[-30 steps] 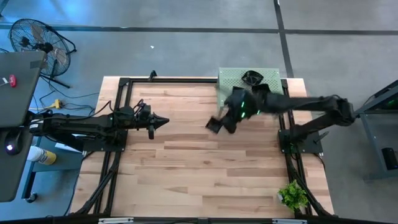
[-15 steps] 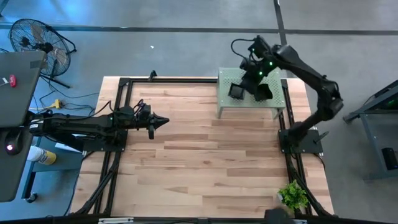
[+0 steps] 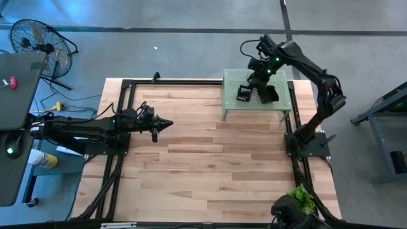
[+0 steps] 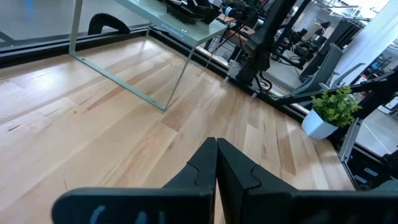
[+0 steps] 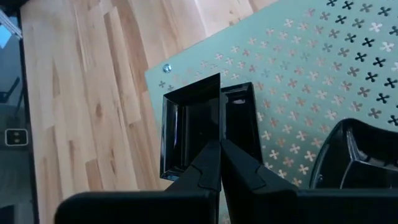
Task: Pick & Place Mini shaped plates
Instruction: Stack the black square plate on top of the black square plate on the shelf, then return to Home Position
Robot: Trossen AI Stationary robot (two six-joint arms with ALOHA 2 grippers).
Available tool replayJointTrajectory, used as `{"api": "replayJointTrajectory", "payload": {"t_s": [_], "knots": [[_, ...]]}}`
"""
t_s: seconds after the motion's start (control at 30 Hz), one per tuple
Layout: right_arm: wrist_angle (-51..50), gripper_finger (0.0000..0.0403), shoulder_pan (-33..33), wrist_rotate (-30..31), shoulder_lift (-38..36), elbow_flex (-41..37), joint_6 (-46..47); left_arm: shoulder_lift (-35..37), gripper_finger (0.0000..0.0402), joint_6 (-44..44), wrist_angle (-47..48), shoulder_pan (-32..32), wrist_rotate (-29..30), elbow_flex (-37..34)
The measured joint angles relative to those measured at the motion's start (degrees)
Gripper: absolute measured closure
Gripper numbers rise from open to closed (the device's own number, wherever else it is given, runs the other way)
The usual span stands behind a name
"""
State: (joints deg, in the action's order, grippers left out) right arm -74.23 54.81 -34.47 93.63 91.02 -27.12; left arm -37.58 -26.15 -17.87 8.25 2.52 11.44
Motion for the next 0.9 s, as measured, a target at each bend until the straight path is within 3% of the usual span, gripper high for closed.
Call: {"api": "replayJointTrajectory", "payload": {"t_s": [0.2, 0.57, 0.67, 0.9], "knots": [[0.8, 0.0393, -0.4, 2.1, 0.6, 0.0, -0.6, 0.0, 0.0401, 0.0, 0.0, 0.0, 0.0, 0.0], [1.5, 0.0311, -0.6, 2.6, -0.2, 0.0, 0.3, 0.0, 0.0400, 0.4, 0.0, 0.0, 0.1, 0.0], [2.7, 0.0320, -1.4, 3.5, -2.4, 0.0, 1.5, 0.0, 0.0400, 0.4, 0.0, 0.0, 0.2, 0.0], [15.0, 0.0397, -9.2, 3.9, -9.7, 0.0, 5.0, 0.0, 0.0400, 0.4, 0.0, 0.0, 2.8, 0.0]]}}
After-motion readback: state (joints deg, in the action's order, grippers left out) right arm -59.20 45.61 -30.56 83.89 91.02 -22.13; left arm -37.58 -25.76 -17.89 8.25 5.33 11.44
